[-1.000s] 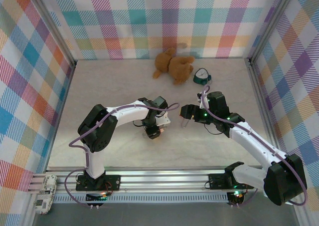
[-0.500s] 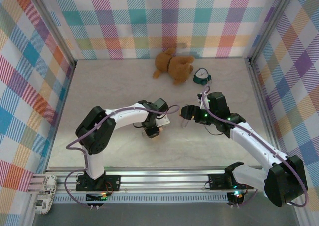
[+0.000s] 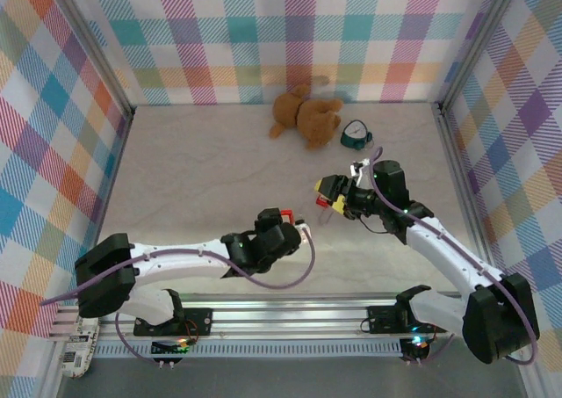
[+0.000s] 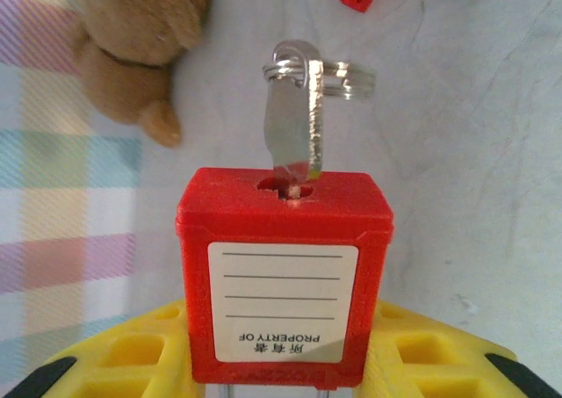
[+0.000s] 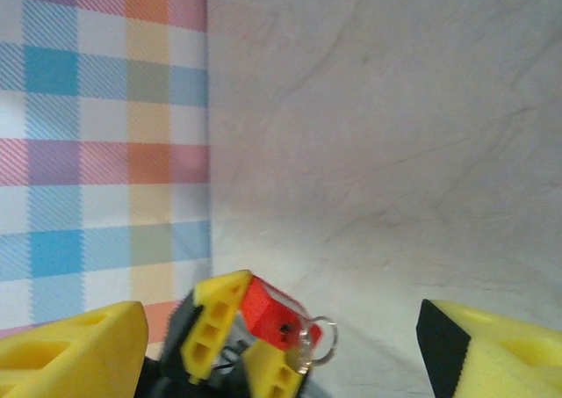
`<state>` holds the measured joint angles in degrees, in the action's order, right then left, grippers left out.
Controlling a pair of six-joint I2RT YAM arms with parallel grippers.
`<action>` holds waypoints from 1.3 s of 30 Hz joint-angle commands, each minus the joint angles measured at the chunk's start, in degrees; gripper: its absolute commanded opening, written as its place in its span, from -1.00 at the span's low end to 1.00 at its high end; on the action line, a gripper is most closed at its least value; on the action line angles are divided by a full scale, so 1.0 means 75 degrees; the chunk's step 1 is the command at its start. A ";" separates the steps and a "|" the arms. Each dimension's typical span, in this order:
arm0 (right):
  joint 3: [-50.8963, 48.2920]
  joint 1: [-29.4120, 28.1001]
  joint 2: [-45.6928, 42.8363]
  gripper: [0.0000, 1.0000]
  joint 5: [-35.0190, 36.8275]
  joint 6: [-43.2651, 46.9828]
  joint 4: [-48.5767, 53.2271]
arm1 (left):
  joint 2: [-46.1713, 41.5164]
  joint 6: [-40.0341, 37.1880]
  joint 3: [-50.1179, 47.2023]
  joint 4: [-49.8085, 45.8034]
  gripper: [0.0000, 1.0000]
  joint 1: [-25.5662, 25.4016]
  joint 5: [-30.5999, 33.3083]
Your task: Unlock with the key
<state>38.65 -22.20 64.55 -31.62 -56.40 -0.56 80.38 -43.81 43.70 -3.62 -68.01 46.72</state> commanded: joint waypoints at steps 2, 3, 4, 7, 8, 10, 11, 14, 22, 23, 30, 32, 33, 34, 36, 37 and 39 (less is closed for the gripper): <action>-0.0278 -0.0231 0.0351 0.63 -0.0696 -0.1387 -0.1397 | -0.0116 -0.2465 -0.0785 0.3954 -0.38 -0.0458 0.1837; -0.0293 -0.0392 0.0380 0.64 -0.0609 -0.1380 -0.1347 | 0.0012 -0.3044 -0.0955 0.4879 -0.38 -0.0552 0.2053; -0.0319 -0.0516 0.0412 0.64 -0.0531 -0.1364 -0.1329 | 0.0126 -0.3450 -0.1064 0.5520 -0.38 -0.0606 0.2127; -0.0471 -0.0741 0.0486 0.64 -0.0461 -0.1405 -0.1472 | 0.0569 -0.4372 -0.1205 0.6980 -0.40 -0.0705 0.2241; -0.0541 -0.0777 0.0509 0.65 -0.0459 -0.1471 -0.1619 | 0.0754 -0.4758 -0.1280 0.7707 -0.41 -0.0775 0.2238; -0.0627 -0.0834 0.0561 0.65 -0.0496 -0.1595 -0.1900 | 0.1129 -0.5314 -0.1305 0.8518 -0.42 -0.0842 0.2242; -0.0659 -0.0863 0.0585 0.65 -0.0539 -0.1689 -0.2130 | 0.1351 -0.5590 -0.1286 0.8867 -0.42 -0.0854 0.2243; -0.0657 -0.0929 0.0648 0.64 -0.0554 -0.1871 -0.2384 | 0.2082 -0.6644 -0.1269 1.0673 -0.44 -0.0916 0.2232; -0.0756 -0.0931 0.0674 0.48 -0.0616 -0.2092 -0.2671 | 0.2254 -0.6460 -0.1107 1.0736 -0.47 -0.0954 0.2290; -0.0791 -0.0933 0.0686 0.45 -0.0633 -0.2171 -0.2769 | 0.2254 -0.6480 -0.1093 1.0757 -0.47 -0.0963 0.2290; -0.0986 -0.0978 0.0609 0.18 -0.0603 -0.2614 -0.3161 | 0.2277 -0.6346 -0.0958 1.0815 -0.52 -0.0890 0.2430; -0.1083 -0.1000 0.0558 0.06 -0.0556 -0.2808 -0.3403 | 0.2309 -0.6332 -0.0889 1.0811 -0.52 -0.0871 0.2442; -0.1087 -0.1003 0.0566 0.03 -0.0582 -0.2873 -0.3475 | 0.2342 -0.6325 -0.0859 1.0821 -0.52 -0.0870 0.2443; -0.1056 -0.1004 0.0567 0.01 -0.0640 -0.2893 -0.3537 | 0.2384 -0.6328 -0.0838 1.0818 -0.52 -0.0861 0.2437; -0.1007 -0.1022 0.0569 0.00 -0.0671 -0.2923 -0.3547 | 0.2461 -0.6324 -0.0797 1.0818 -0.52 -0.0841 0.2399; -0.1003 -0.1042 0.0569 0.03 -0.0704 -0.2974 -0.3549 | 0.2474 -0.6369 -0.0800 1.0829 -0.52 -0.0810 0.2367; -0.1051 -0.1070 0.0557 0.11 -0.0708 -0.3119 -0.3703 | 0.2409 -0.6368 -0.0812 1.0831 -0.52 -0.0658 0.2343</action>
<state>31.48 -29.50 69.32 -35.46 -78.00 -25.19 98.74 -92.05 35.97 73.69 -74.02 63.99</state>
